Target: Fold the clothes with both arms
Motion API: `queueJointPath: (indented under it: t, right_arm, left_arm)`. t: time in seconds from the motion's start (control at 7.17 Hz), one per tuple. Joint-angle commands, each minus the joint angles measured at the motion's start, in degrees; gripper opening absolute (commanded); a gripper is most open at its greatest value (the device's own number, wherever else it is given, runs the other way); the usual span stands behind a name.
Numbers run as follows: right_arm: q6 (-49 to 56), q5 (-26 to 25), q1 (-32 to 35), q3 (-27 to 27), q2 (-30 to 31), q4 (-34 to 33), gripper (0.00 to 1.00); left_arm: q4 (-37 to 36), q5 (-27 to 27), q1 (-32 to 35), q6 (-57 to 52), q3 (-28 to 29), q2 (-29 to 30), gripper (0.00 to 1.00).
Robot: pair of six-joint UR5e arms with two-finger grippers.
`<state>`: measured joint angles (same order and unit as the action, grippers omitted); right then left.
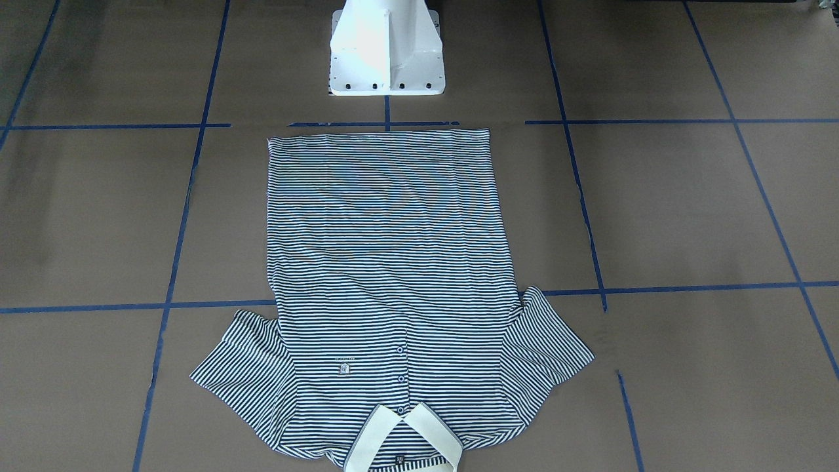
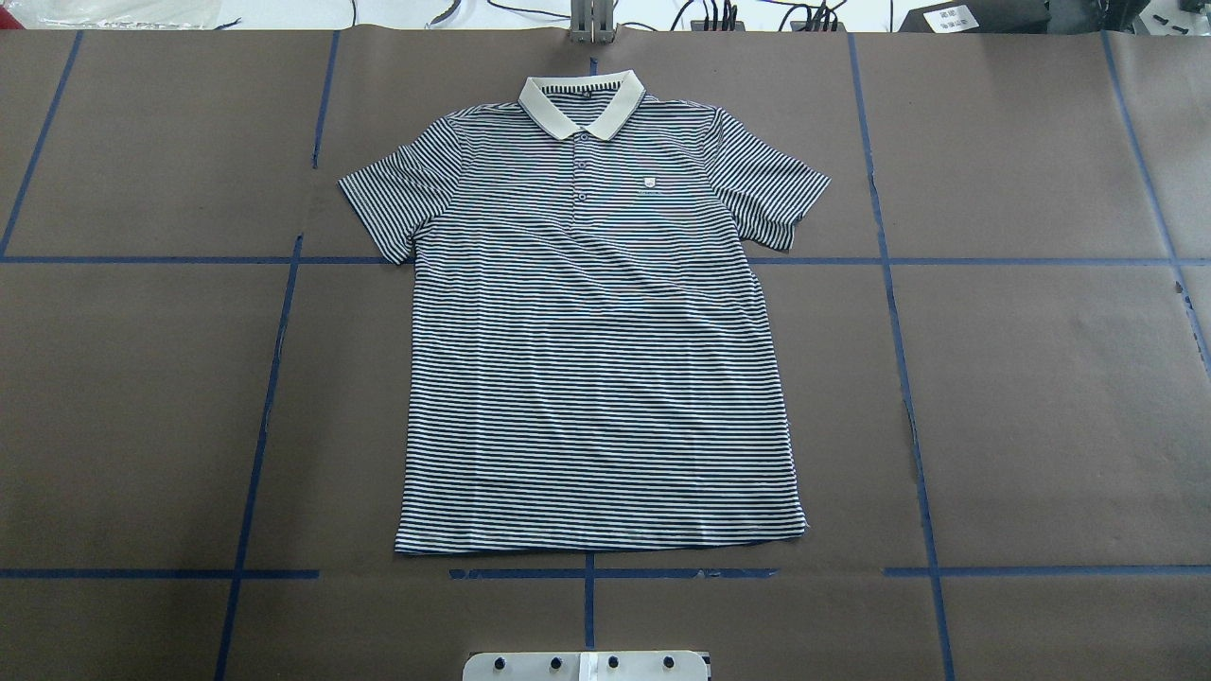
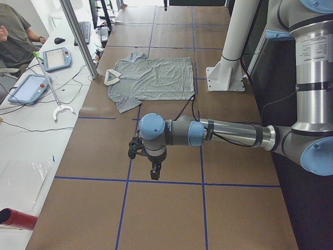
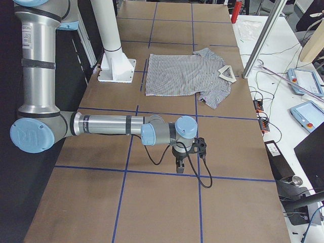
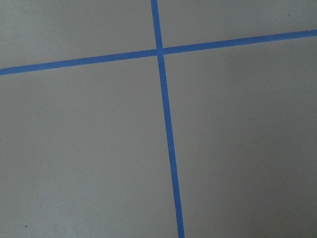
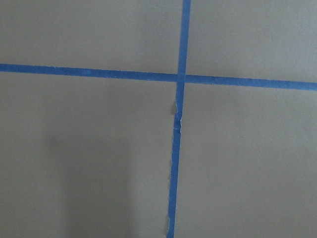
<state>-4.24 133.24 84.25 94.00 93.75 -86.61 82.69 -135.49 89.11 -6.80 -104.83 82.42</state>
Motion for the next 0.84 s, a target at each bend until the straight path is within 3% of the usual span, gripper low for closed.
queueJointPath:
  t: [0.0,0.42,0.7]
  right_arm:
    - [0.0,-0.1,1.4,1.4,-0.3,-2.4,1.00]
    - [-0.2,3.0,1.4,2.0,0.7,-1.6,1.00]
    - [0.0,9.0,1.4,1.9,1.3,-0.2,1.00]
  left_arm:
    - [-0.1,-0.7,0.0,0.0,0.1,-0.4,1.00]
    - [-0.3,0.2,-0.1,0.2,0.0,1.1,1.00]
    - [-0.4,0.0,-0.1,0.3,-0.6,1.3,1.00]
